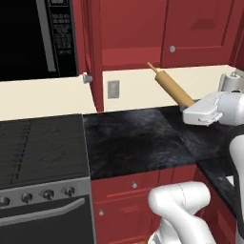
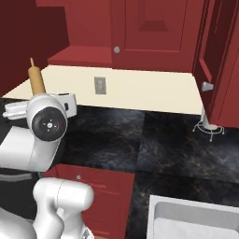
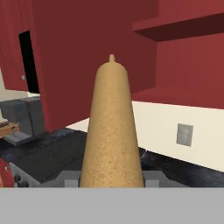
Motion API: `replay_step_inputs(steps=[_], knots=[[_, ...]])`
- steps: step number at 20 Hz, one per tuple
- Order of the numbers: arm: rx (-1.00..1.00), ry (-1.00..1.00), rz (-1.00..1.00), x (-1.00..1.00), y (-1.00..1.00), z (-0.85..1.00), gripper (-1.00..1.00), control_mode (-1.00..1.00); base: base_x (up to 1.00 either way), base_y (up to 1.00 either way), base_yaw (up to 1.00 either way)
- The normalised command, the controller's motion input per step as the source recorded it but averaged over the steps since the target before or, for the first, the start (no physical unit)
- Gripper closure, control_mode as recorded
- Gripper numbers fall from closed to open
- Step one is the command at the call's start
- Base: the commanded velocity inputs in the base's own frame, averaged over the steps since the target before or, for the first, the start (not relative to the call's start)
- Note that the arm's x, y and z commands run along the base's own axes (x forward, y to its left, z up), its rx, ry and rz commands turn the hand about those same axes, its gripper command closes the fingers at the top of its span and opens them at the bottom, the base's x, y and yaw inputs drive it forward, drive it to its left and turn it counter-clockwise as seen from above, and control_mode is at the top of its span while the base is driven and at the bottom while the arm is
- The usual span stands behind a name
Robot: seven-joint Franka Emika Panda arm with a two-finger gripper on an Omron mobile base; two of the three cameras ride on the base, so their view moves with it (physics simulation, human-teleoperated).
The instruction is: Open the cabinet, retrieve the rolling pin, and place it next to the meat on the cutting board to prepare for tenderizing.
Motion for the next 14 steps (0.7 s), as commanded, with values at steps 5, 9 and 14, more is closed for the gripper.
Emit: replay_step_inputs(steps=[5,9,14], knots=[[0.0,0.0,0.0,0.0,0.0,0.0,1.0,1.0,-0.94,0.23,0.0],[0.0,0.0,0.0,0.0,0.0,0.0,1.0,1.0,-0.95,0.33,0.0],[0.0,0.0,0.0,0.0,0.0,0.0,1.0,1.0,-0.84,0.5,0.0]])
